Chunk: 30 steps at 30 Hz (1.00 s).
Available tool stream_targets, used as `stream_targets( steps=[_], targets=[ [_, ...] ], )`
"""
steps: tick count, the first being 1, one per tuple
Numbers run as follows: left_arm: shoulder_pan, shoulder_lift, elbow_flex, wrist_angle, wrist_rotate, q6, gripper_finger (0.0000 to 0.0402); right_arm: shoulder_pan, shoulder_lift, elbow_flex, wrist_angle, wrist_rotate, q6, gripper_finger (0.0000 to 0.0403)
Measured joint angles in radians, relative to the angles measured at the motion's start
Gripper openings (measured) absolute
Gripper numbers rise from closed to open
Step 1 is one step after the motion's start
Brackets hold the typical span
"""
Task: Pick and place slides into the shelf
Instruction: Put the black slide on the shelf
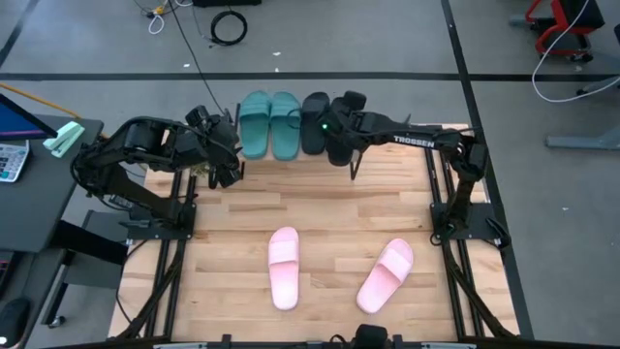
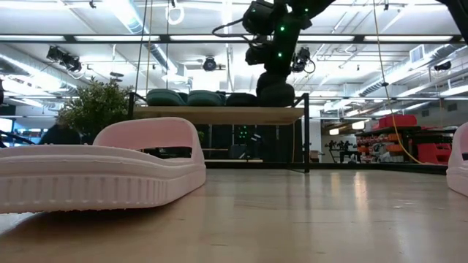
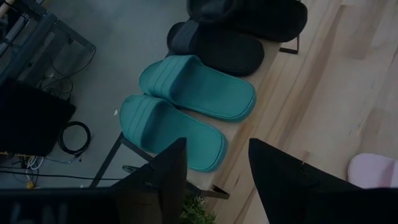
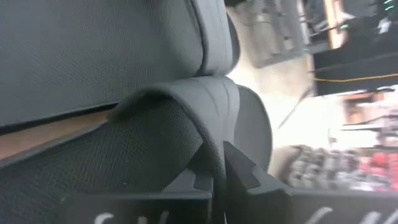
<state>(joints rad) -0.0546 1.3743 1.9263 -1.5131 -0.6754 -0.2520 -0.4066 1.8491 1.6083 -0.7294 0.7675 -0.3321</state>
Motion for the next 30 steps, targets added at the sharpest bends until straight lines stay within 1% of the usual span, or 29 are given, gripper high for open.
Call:
stream_targets(
  steps=[6, 15, 26, 30],
  targets=[
    [0.0, 0.0, 0.0, 0.0, 0.0, 0.0, 0.0181, 0.026, 0.0, -0.001, -0.001, 0.087, -0.028, 0.001],
    [0.0, 0.0, 0.0, 0.0, 0.0, 0.0, 0.0179, -0.005, 0.0, -0.001, 0.077, 0.12, -0.047, 0.0009],
    [0.0, 0.0, 0.0, -0.003, 0.0, 0.001, 0.0177, 0.016, -0.002, -0.001, 0.08, 0.18, -0.106, 0.0009],
    [0.0, 0.0, 0.0, -0.003, 0.0, 0.001, 0.0181, 0.001, -0.003, 0.001, 0.1, 0.192, -0.141, 0.0009]
  ],
)
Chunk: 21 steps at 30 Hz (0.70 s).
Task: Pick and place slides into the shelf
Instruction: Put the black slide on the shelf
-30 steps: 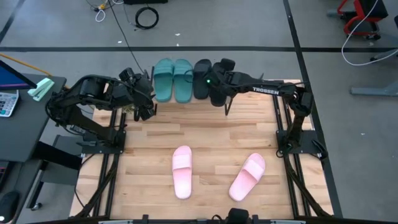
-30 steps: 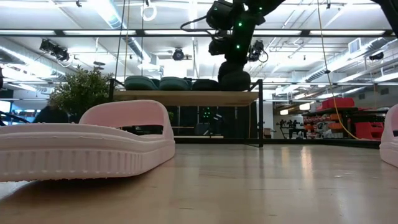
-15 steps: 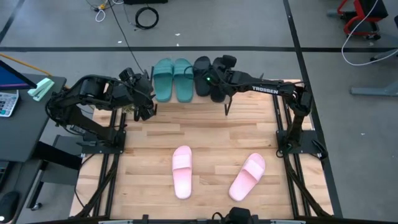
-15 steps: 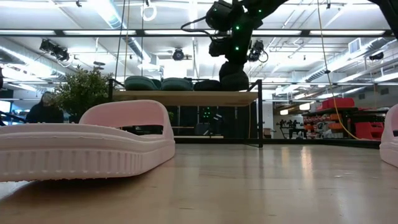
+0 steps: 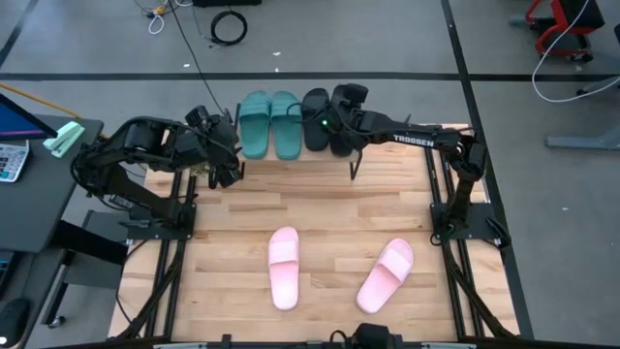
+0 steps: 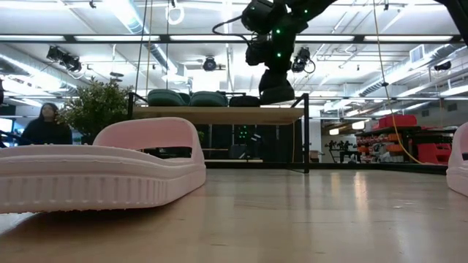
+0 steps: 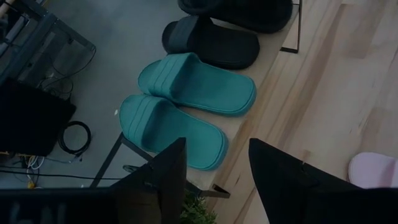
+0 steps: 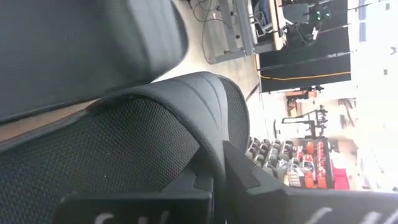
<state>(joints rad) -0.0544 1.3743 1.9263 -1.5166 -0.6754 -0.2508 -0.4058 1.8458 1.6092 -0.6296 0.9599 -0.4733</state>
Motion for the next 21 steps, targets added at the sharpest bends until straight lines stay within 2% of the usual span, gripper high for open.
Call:
stream_targets(
  steps=[7, 14, 18, 21],
  targets=[
    [0.0, 0.0, 0.0, 0.0, 0.0, 0.0, 0.0177, -0.058, -0.001, 0.001, 0.023, -0.042, -0.008, 0.0009],
    [0.0, 0.0, 0.0, 0.0, 0.0, -0.001, 0.0181, -0.1, -0.002, 0.002, 0.085, -0.142, -0.058, 0.0009],
    [0.0, 0.0, 0.0, 0.0, 0.0, -0.001, 0.0178, -0.112, -0.001, 0.002, 0.088, -0.263, -0.046, 0.0009],
    [0.0, 0.0, 0.0, 0.0, 0.0, -0.001, 0.0177, -0.113, 0.009, 0.004, 0.082, -0.272, -0.02, 0.0009]
  ],
)
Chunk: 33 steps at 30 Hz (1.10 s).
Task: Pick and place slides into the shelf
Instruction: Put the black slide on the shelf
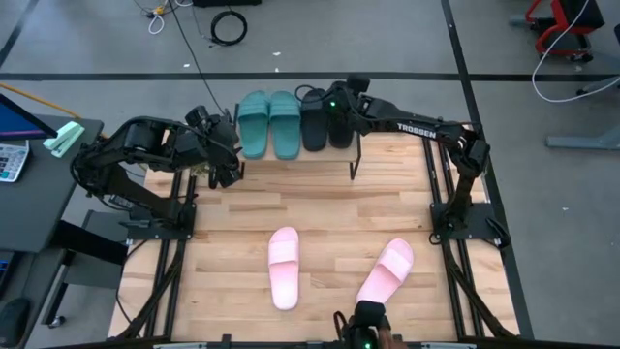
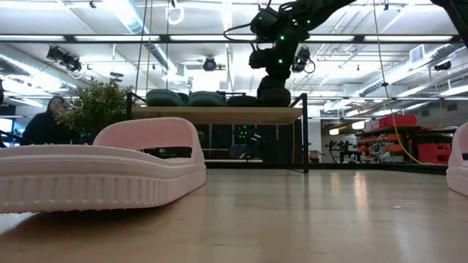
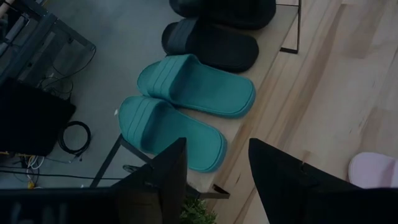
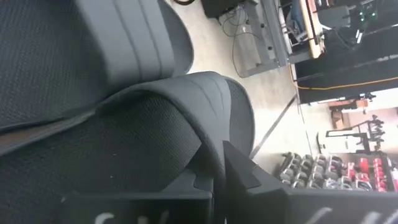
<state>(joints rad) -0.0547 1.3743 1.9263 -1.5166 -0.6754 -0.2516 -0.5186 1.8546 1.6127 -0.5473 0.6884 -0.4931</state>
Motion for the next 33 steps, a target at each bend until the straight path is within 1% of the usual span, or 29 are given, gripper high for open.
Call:
stream_targets(
  steps=[4, 10, 17, 21, 29, 33],
  targets=[
    [0.0, 0.0, 0.0, 0.0, 0.0, 0.0, 0.018, 0.003, 0.024, 0.003, -0.02, -0.015, 0.015, 0.0009],
    [0.0, 0.0, 0.0, -0.001, 0.0, 0.0, 0.0178, 0.039, 0.038, 0.002, -0.036, -0.021, 0.02, 0.0009],
    [0.0, 0.0, 0.0, -0.003, 0.0, 0.0, 0.018, 0.073, 0.038, 0.003, -0.114, -0.076, 0.097, 0.0009],
    [0.0, 0.0, 0.0, -0.003, 0.0, 0.0, 0.0181, 0.075, 0.038, 0.002, -0.155, -0.124, 0.108, 0.0009],
    [0.0, 0.0, 0.0, -0.003, 0.0, -0.001, 0.0178, 0.069, 0.039, 0.0, -0.142, -0.143, 0.11, 0.0009],
    [0.0, 0.0, 0.0, -0.004, 0.0, -0.001, 0.0181, 0.065, 0.04, 0.0, -0.132, -0.19, 0.144, 0.0017]
  ],
)
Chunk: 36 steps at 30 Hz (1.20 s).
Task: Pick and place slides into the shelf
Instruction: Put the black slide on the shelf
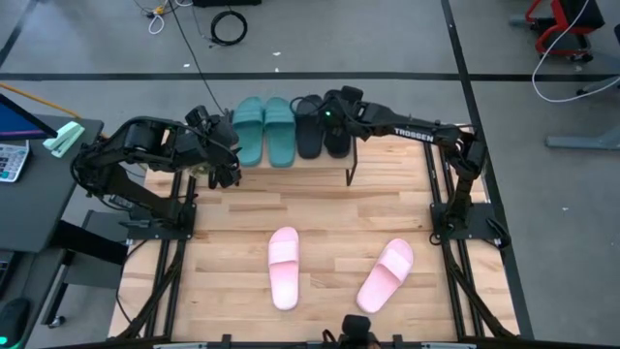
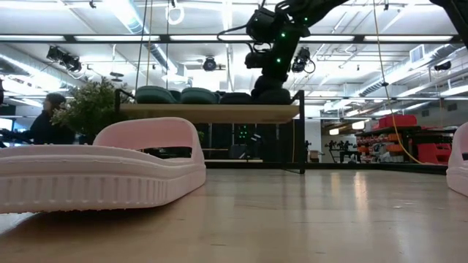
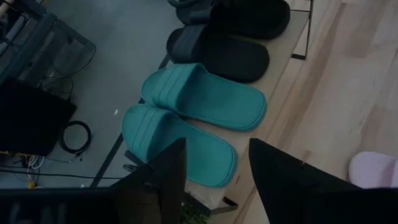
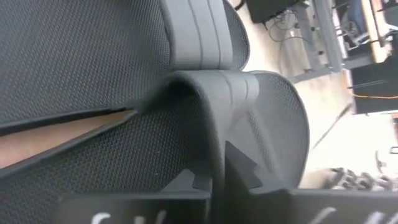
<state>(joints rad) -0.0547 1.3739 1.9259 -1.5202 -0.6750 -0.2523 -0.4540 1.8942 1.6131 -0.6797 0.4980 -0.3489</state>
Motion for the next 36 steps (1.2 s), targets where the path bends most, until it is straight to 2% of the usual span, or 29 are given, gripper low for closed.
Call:
stream_targets(
  steps=[3, 9, 21, 32, 36],
  targets=[
    [0.0, 0.0, 0.0, 0.0, 0.0, 0.0, 0.0179, -0.009, -0.001, 0.0, 0.002, -0.039, 0.01, 0.0018],
    [0.0, 0.0, 0.0, 0.0, 0.0, 0.0, 0.0178, -0.01, -0.001, 0.0, 0.002, -0.045, 0.041, 0.0012],
    [0.0, 0.0, 0.0, 0.0, 0.0, 0.0, 0.0177, -0.01, -0.002, 0.0, 0.008, -0.119, 0.046, 0.0025],
    [0.0, 0.0, 0.0, 0.0, 0.0, 0.0, 0.0177, -0.008, -0.002, 0.0, 0.01, -0.135, 0.061, 0.0093],
    [0.0, 0.0, 0.0, -0.001, 0.0, 0.0, 0.0178, -0.004, -0.023, -0.004, 0.004, -0.086, 0.062, 0.0106]
  ],
)
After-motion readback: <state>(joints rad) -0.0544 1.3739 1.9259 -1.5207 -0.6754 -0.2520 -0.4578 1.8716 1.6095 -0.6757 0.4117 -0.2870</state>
